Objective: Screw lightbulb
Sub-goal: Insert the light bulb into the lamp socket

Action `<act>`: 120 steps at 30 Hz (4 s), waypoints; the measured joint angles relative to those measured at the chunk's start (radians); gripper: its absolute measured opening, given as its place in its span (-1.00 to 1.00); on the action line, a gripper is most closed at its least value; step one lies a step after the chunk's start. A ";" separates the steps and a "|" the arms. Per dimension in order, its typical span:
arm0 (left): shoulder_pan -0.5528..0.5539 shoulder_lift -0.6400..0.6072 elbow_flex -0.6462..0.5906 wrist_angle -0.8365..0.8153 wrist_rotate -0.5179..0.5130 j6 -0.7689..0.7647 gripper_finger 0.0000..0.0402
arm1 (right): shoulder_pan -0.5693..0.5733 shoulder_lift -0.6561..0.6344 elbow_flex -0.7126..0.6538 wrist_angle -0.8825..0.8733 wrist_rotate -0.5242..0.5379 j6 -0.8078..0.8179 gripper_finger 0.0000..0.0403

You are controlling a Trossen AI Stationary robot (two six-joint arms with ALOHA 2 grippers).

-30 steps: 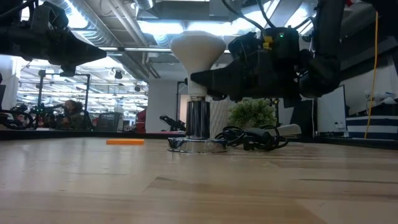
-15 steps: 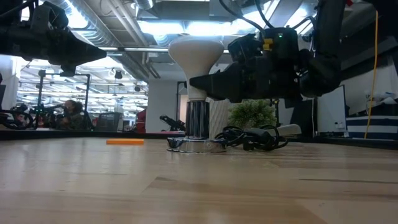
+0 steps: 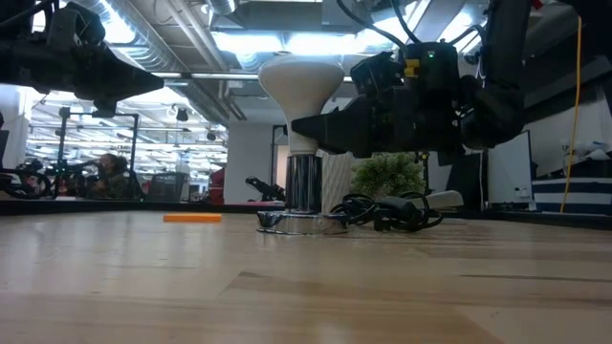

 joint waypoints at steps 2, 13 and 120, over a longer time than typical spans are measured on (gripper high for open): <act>0.000 0.000 0.000 0.000 0.000 0.000 -0.97 | 0.000 0.000 0.000 0.001 0.000 0.000 -0.21; 0.000 0.000 0.000 0.000 0.000 0.000 -0.97 | 0.000 0.002 -0.002 0.017 -0.003 0.003 -0.21; -0.006 0.140 -0.001 0.152 0.021 -0.382 -0.97 | 0.000 0.089 -0.021 0.195 0.010 0.077 -0.15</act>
